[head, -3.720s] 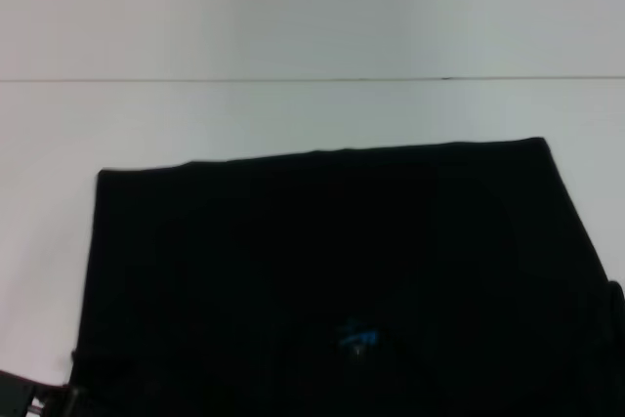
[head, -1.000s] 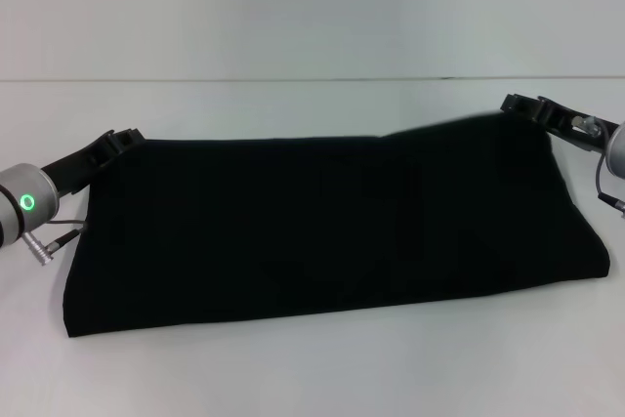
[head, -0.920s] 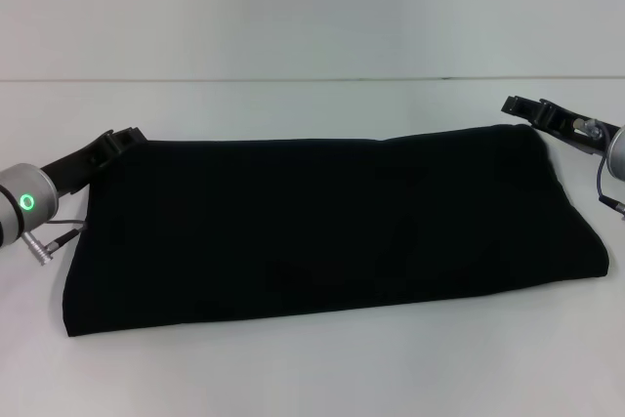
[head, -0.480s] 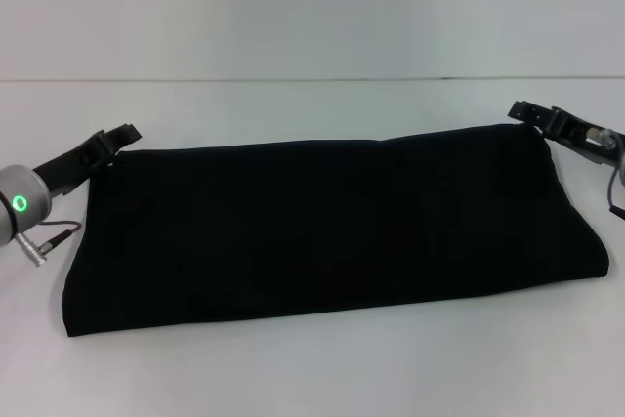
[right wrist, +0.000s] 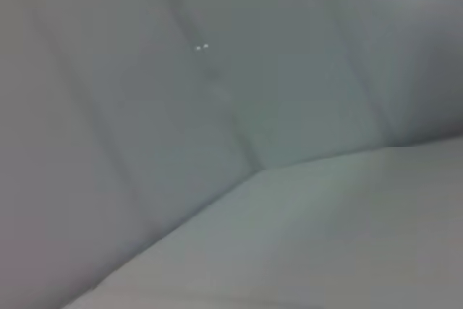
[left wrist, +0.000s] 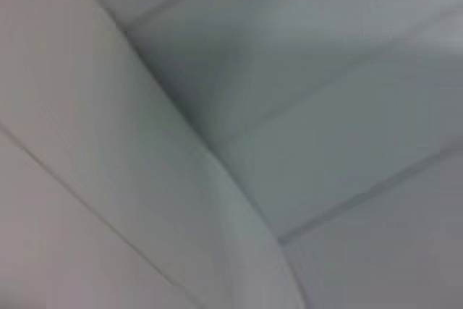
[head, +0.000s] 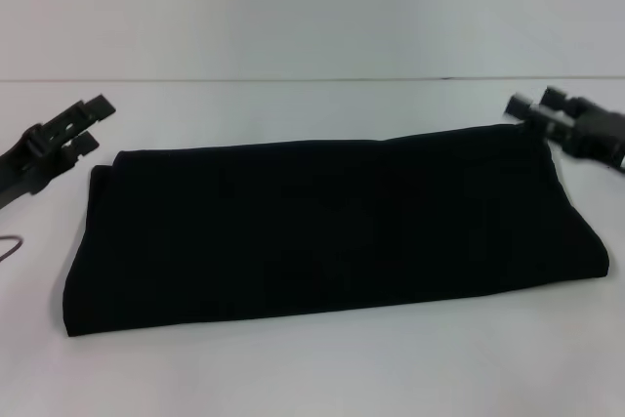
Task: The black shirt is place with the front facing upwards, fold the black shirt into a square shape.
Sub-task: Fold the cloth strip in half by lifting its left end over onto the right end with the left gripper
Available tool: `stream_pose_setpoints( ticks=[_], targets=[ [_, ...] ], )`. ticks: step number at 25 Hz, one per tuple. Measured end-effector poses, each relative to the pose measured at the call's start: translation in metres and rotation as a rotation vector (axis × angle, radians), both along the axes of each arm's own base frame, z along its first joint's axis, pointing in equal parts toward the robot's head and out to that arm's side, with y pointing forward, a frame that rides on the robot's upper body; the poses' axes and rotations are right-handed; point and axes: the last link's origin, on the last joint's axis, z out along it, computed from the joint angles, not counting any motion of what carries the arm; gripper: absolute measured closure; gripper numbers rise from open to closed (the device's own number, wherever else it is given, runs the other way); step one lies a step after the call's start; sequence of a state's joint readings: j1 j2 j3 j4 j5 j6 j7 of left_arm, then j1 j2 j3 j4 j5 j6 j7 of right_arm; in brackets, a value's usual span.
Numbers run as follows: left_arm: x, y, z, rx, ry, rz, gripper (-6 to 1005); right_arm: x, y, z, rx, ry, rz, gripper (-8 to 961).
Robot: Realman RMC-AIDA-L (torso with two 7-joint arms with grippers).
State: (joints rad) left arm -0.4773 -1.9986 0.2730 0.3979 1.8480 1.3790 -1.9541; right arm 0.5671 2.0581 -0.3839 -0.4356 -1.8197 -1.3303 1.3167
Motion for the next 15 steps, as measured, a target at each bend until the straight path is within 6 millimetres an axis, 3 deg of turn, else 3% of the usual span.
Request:
stream_pose_setpoints(
  ticks=[3, 4, 6, 10, 15],
  targets=[
    [-0.002, -0.014, 0.004, -0.074, -0.023, -0.027, 137, -0.009, -0.015, -0.017, -0.064, -0.124, 0.181, 143],
    [-0.003, -0.028, 0.005, -0.12, -0.023, -0.057, 112, -0.011, -0.019, -0.024, -0.082, -0.156, 0.221, 108],
    [-0.006, -0.041, 0.003, -0.162, -0.026, -0.062, 112, -0.015, -0.026, -0.039, -0.121, -0.218, 0.292, 39],
    [-0.016, -0.063, 0.001, -0.299, -0.045, -0.003, 112, -0.02, -0.037, -0.06, -0.164, -0.274, 0.39, 49],
    [-0.037, -0.084, 0.011, -0.416, -0.02, 0.144, 112, -0.018, -0.041, -0.072, -0.154, -0.314, 0.418, 54]
  ],
)
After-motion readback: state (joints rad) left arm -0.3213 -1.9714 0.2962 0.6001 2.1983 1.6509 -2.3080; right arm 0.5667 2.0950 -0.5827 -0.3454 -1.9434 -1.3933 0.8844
